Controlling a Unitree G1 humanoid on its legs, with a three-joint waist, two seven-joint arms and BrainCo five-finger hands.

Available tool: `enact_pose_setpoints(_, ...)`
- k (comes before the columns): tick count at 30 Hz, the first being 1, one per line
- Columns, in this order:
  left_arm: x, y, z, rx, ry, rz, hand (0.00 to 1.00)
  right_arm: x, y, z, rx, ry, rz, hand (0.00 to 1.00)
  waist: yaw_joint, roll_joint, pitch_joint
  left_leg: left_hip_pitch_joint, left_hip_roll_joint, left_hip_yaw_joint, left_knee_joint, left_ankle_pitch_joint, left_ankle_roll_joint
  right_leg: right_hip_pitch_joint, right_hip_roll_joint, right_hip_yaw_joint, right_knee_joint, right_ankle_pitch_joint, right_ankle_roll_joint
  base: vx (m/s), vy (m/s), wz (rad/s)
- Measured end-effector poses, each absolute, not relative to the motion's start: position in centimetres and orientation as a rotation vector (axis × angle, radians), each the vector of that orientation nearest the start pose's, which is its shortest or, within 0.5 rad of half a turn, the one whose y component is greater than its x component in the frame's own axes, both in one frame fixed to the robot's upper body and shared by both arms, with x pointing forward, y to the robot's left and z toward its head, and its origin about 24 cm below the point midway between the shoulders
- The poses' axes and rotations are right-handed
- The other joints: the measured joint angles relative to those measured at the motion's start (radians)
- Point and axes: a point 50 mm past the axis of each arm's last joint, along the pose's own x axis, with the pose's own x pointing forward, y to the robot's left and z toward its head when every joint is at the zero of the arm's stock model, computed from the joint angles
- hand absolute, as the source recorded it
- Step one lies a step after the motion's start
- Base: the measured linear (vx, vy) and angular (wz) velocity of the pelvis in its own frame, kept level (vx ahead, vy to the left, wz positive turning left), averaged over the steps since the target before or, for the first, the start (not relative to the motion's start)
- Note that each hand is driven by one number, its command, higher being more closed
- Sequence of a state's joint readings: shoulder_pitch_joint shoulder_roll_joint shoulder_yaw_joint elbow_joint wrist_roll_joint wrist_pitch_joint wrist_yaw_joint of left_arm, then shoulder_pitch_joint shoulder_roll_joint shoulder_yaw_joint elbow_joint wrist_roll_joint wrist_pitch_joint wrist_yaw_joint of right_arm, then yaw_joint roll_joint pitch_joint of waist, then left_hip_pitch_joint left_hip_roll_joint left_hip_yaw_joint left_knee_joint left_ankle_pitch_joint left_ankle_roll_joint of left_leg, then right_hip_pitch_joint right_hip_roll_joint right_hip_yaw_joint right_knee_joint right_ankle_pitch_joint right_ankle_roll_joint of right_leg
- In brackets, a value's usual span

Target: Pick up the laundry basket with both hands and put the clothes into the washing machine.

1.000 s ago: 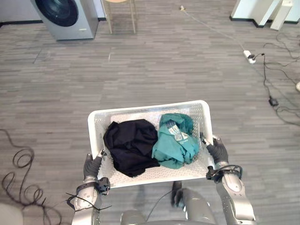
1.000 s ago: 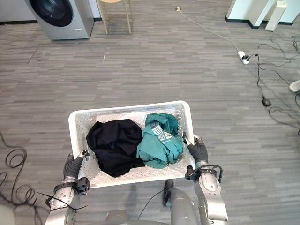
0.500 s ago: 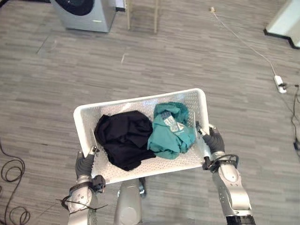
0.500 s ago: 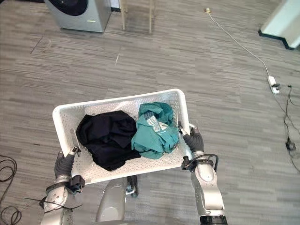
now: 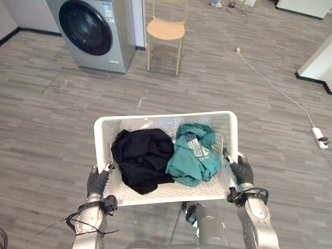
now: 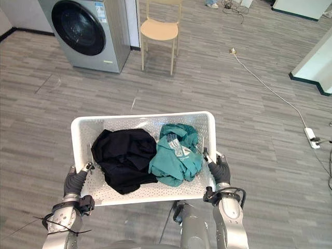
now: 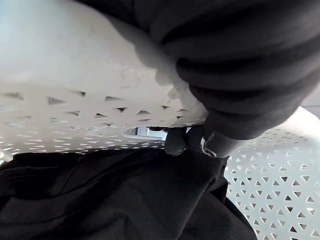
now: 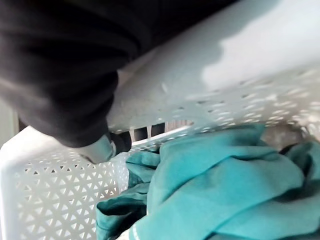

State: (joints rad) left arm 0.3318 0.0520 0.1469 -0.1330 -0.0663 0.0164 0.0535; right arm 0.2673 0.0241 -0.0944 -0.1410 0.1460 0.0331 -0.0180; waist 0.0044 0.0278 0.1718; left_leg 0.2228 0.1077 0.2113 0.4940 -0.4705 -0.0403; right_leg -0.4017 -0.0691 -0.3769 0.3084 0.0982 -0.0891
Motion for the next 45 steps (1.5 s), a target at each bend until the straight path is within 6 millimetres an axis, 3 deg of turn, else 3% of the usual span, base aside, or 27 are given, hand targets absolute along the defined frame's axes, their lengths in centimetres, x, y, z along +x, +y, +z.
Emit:
enact_pose_setpoints(1,17.6,21.3,0.4,0.020,0.203,0.278,1.00,19.5,-18.8,1.3,0.139,0.146,-0.198,1.00,0.004,0.043,0.007,-0.055,0.068,0.009,0.189,0.040,-0.035,0.026,0.035,-0.011,0.032,-0.011,-0.006,0.77,-0.051,-0.37)
enact_pose_setpoints(2,17.5,21.2,0.0,0.009,0.220,0.283,1.00,19.6,-18.9,1.3,0.124,0.156,-0.191,1.00,0.018,0.091,0.009,-0.143,0.166,0.028,0.442,0.234,-0.006,0.069,0.090,-0.008,0.051,-0.069,-0.017,0.73,-0.028,-0.76)
enact_pose_setpoints(3,17.3,21.3,-0.4,0.006,0.244,0.290,1.00,19.6,-18.7,1.1,0.127,0.171,-0.185,1.00,0.038,0.094,0.008,-0.207,0.241,0.047,0.615,0.471,0.012,0.142,0.128,0.036,0.028,-0.111,-0.014,0.70,0.028,-0.83)
enact_pose_setpoints(6,17.7,21.0,-0.1,0.006,0.227,0.266,1.00,20.0,-19.1,1.5,0.122,0.151,-0.219,1.00,0.039,0.053,0.027,-0.415,0.308,0.051,0.844,0.336,0.115,0.345,0.133,0.110,-0.099,-0.144,0.020,0.73,0.069,-0.46)
enact_pose_setpoints(8,17.9,20.9,0.1,0.002,0.211,0.266,1.00,20.3,-19.2,1.7,0.118,0.139,-0.218,1.00,0.062,0.030,0.032,-0.530,0.295,0.044,0.768,0.259,0.091,0.421,0.100,0.152,-0.148,-0.151,0.032,0.63,0.190,-0.62)
enact_pose_setpoints(10,18.1,20.9,0.4,0.001,0.194,0.264,1.00,20.9,-19.2,1.9,0.117,0.123,-0.216,1.00,0.067,0.003,0.054,-0.623,0.239,0.037,0.566,0.228,0.062,0.490,0.039,0.180,-0.159,-0.206,0.098,0.64,0.336,-0.42)
enact_pose_setpoints(11,18.2,20.7,0.4,-0.008,0.189,0.264,1.00,21.1,-19.3,1.7,0.113,0.129,-0.214,1.00,0.067,0.000,0.055,-0.649,0.214,0.031,0.325,0.245,0.023,0.522,0.002,0.190,-0.152,-0.252,0.143,0.65,0.492,-0.19)
enact_pose_setpoints(12,18.0,20.4,0.2,-0.027,0.198,0.270,1.00,21.1,-19.5,1.6,0.100,0.133,-0.212,1.00,0.066,0.027,0.053,-0.632,0.178,-0.002,0.018,0.356,-0.033,0.554,-0.017,0.194,-0.143,-0.302,0.198,0.54,0.432,-0.25)
enact_pose_setpoints(13,18.0,20.6,0.0,-0.024,0.208,0.274,1.00,21.2,-19.4,1.2,0.103,0.146,-0.211,1.00,0.070,0.013,0.060,-0.603,0.152,0.009,0.014,0.403,0.019,0.578,-0.035,0.214,-0.140,-0.326,0.219,0.56,0.375,-0.08)
enact_pose_setpoints(14,17.9,21.4,-0.1,0.001,0.225,0.290,1.00,21.4,-18.6,0.3,0.133,0.184,-0.200,1.00,0.069,-0.028,0.051,-0.586,0.125,0.051,0.017,0.357,-0.009,0.594,-0.056,0.215,-0.140,-0.329,0.215,0.48,0.217,-0.02)
enact_pose_setpoints(15,17.9,21.5,0.0,0.002,0.223,0.295,1.00,21.6,-18.4,0.4,0.132,0.180,-0.192,1.00,0.071,-0.023,0.054,-0.591,0.126,0.041,0.046,0.327,-0.003,0.593,-0.045,0.216,-0.129,-0.327,0.213,0.69,0.297,-0.05)
enact_pose_setpoints(16,17.4,21.9,0.2,0.006,0.215,0.311,1.00,21.9,-18.0,0.2,0.134,0.189,-0.174,1.00,0.080,-0.029,0.054,-0.593,0.117,0.035,0.118,0.252,0.032,0.589,-0.023,0.219,-0.068,-0.310,0.217,0.54,0.178,-0.27)
enact_pose_setpoints(18,16.8,22.0,-0.1,0.003,0.235,0.326,1.00,22.1,-17.8,-0.7,0.139,0.216,-0.163,1.00,0.094,-0.039,0.050,-0.563,0.099,0.067,0.215,0.153,0.085,0.537,-0.088,0.232,0.159,-0.357,0.261,0.52,0.225,-0.22)
enact_pose_setpoints(19,16.4,22.4,-0.4,0.023,0.257,0.324,1.00,22.3,-17.4,-1.8,0.154,0.263,-0.156,1.00,0.091,-0.064,0.051,-0.506,0.071,0.116,0.232,0.105,0.112,0.418,-0.145,0.298,0.499,-0.314,0.354,0.50,0.245,-0.01)
enact_pose_setpoints(20,16.3,22.5,-0.5,0.033,0.267,0.322,1.00,22.2,-17.2,-2.2,0.163,0.279,-0.156,1.00,0.088,-0.069,0.052,-0.487,0.061,0.122,0.233,0.095,0.119,0.370,-0.156,0.303,0.634,-0.288,0.366,0.57,0.204,0.13)
enact_pose_setpoints(22,15.6,22.7,-0.7,0.064,0.303,0.311,1.00,21.5,-16.8,-3.1,0.184,0.331,-0.161,1.00,0.073,-0.061,0.059,-0.367,0.043,0.125,0.202,0.060,0.132,0.213,-0.149,0.247,0.999,-0.254,0.347,0.48,0.091,0.13)
enact_pose_setpoints(24,15.2,22.7,-0.3,0.077,0.296,0.310,1.00,20.9,-16.6,-3.1,0.195,0.334,-0.169,1.00,0.067,-0.057,0.061,-0.286,0.040,0.134,0.136,0.043,0.111,0.157,-0.139,0.190,0.990,-0.271,0.311,0.38,0.020,-0.07)
enact_pose_setpoints(26,15.4,22.6,0.5,0.084,0.261,0.301,1.00,20.7,-16.9,-2.3,0.195,0.298,-0.181,1.00,0.061,-0.052,0.063,-0.219,0.031,0.137,0.074,0.020,0.079,0.081,-0.147,0.120,0.829,-0.323,0.218,0.46,-0.038,-0.11)
enact_pose_setpoints(28,16.1,22.3,0.9,0.080,0.235,0.288,1.00,20.7,-17.2,-1.7,0.190,0.269,-0.194,1.00,0.057,-0.053,0.062,-0.189,0.035,0.118,0.064,-0.004,0.059,0.040,-0.153,0.073,0.599,-0.345,0.172,0.45,-0.118,0.11)
enact_pose_setpoints(31,16.9,22.0,1.1,0.076,0.215,0.270,1.00,20.6,-17.7,-1.4,0.189,0.249,-0.213,1.00,0.038,-0.050,0.059,-0.161,0.066,0.084,0.065,-0.032,0.013,0.025,-0.135,0.084,0.159,-0.257,0.141,0.43,-0.166,0.43)
enact_pose_setpoints(33,16.9,22.0,0.8,0.077,0.228,0.270,1.00,20.2,-17.8,-1.7,0.190,0.265,-0.218,1.00,0.028,-0.035,0.055,-0.078,0.110,0.036,0.040,-0.068,-0.056,0.030,-0.085,0.147,0.137,-0.117,0.160,0.54,-0.242,0.46)
enact_pose_setpoints(34,16.9,21.9,0.7,0.077,0.232,0.269,1.00,20.1,-17.8,-1.8,0.189,0.268,-0.220,1.00,0.028,-0.031,0.049,-0.057,0.129,0.028,0.034,-0.070,-0.069,0.032,-0.068,0.156,0.179,-0.110,0.152,0.49,-0.214,0.27)
enact_pose_setpoints(35,16.8,21.8,0.5,0.066,0.238,0.273,1.00,20.1,-17.8,-1.6,0.186,0.266,-0.219,1.00,0.030,-0.011,0.037,-0.062,0.164,-0.014,0.111,-0.053,-0.101,0.036,-0.049,0.140,0.269,-0.196,0.128,0.60,-0.282,0.14)
enact_pose_setpoints(37,16.7,21.2,0.3,0.031,0.241,0.281,1.00,19.9,-18.4,-1.2,0.159,0.251,-0.218,1.00,0.032,0.045,0.031,-0.182,0.248,-0.095,0.404,0.071,-0.035,0.068,-0.003,0.098,0.335,-0.293,0.100,0.58,-0.308,-0.08)
enact_pose_setpoints(39,15.9,21.1,-0.3,0.021,0.276,0.289,1.00,19.6,-18.5,-1.4,0.148,0.263,-0.211,1.00,0.044,0.074,0.012,-0.298,0.367,-0.091,0.641,0.443,0.053,0.187,0.071,0.085,0.251,-0.329,0.069,0.59,-0.265,-0.21)
enact_pose_setpoints(42,16.1,21.0,-0.4,0.017,0.278,0.267,1.00,19.4,-18.9,-1.4,0.145,0.266,-0.221,1.00,0.042,0.041,0.024,-0.461,0.394,-0.029,0.803,0.326,0.081,0.381,0.085,0.089,0.064,-0.327,0.070,0.57,-0.162,0.08)
enact_pose_setpoints(45,16.7,20.9,-0.2,0.010,0.259,0.264,1.00,20.0,-18.9,-1.0,0.142,0.244,-0.216,1.00,0.070,0.018,0.031,-0.585,0.329,0.061,0.602,0.216,0.031,0.513,0.074,0.088,-0.065,-0.326,0.071,0.50,-0.015,0.12)
